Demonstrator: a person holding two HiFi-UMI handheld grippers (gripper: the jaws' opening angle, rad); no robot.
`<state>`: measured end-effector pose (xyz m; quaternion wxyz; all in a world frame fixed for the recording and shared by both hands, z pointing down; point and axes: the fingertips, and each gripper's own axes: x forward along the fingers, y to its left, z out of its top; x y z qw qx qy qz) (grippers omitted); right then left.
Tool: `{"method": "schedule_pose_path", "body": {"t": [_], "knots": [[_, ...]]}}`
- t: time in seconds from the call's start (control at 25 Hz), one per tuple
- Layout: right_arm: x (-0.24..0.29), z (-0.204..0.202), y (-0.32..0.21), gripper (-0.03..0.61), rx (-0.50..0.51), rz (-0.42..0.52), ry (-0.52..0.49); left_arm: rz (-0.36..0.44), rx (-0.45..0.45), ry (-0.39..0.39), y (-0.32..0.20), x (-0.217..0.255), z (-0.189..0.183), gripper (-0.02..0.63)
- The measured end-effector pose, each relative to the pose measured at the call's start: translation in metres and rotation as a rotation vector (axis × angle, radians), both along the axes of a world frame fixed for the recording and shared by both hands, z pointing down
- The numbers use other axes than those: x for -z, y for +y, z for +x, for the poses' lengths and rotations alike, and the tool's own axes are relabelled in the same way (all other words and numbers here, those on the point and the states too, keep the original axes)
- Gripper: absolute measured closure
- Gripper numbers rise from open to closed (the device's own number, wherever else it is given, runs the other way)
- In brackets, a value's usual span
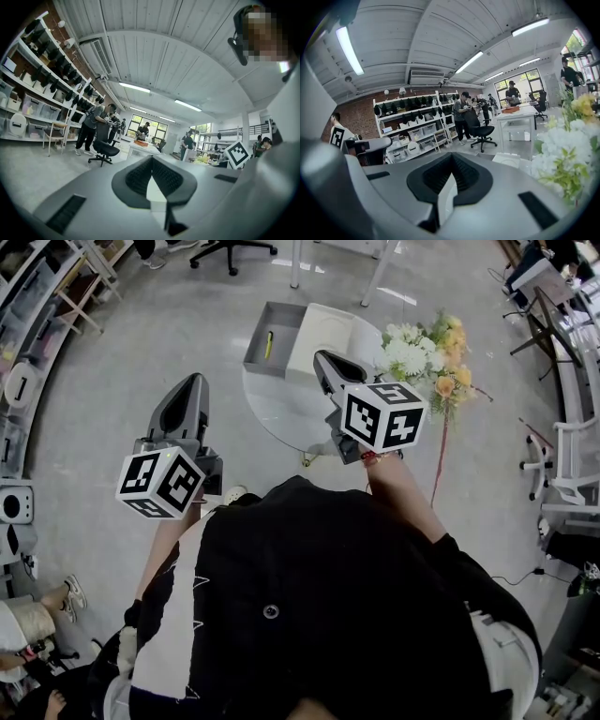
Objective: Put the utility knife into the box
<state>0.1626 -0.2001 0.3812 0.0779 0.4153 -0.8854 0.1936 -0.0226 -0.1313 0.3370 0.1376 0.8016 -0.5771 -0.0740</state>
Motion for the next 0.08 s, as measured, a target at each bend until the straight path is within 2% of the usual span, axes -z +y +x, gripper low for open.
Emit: {"method": "schedule_pose_path", "body": {"t": [0.08], "knots": [[-0.0008,0.0001,0.0001,0.574,-0.001,-0.002,0.001,-0.001,0.000,0.001,-0.0002,-0.0004,0.0000,0.603]]}}
